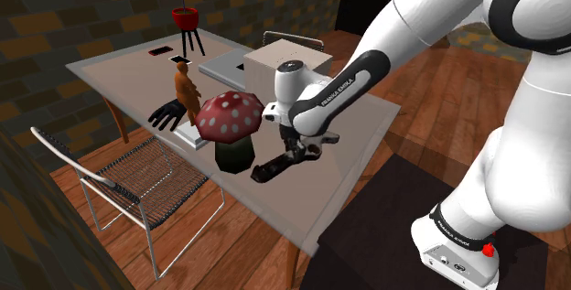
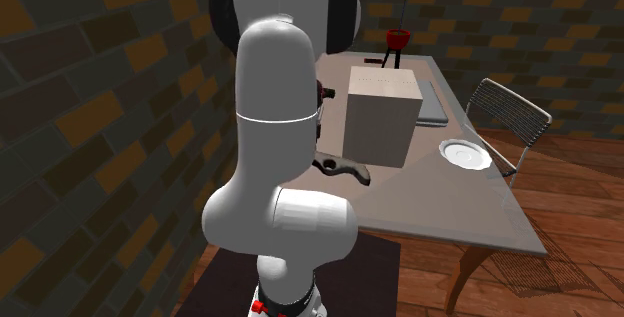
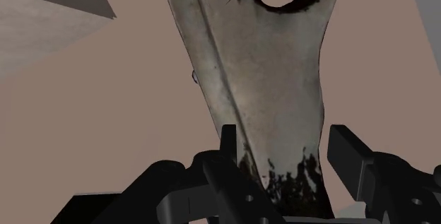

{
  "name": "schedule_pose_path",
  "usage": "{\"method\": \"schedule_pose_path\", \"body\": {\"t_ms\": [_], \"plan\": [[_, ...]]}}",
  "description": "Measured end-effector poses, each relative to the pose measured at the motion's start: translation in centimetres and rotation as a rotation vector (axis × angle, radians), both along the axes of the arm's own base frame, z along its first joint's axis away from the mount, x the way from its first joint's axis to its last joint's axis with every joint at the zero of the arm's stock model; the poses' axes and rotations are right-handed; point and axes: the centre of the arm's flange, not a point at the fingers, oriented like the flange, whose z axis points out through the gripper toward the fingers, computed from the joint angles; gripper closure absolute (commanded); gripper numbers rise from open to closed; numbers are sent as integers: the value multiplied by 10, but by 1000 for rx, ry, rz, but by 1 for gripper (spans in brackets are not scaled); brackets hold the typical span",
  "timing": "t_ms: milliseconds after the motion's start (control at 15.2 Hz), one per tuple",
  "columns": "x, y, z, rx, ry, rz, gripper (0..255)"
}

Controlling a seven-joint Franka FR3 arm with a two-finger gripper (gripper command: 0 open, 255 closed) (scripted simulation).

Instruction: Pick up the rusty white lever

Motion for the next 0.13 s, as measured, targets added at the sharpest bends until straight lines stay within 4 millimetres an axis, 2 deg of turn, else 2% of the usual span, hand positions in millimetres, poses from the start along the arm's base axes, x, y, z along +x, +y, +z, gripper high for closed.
{"method": "schedule_pose_path", "body": {"t_ms": [132], "plan": [[0, 0, 8, 0, 0, 0, 255]]}}
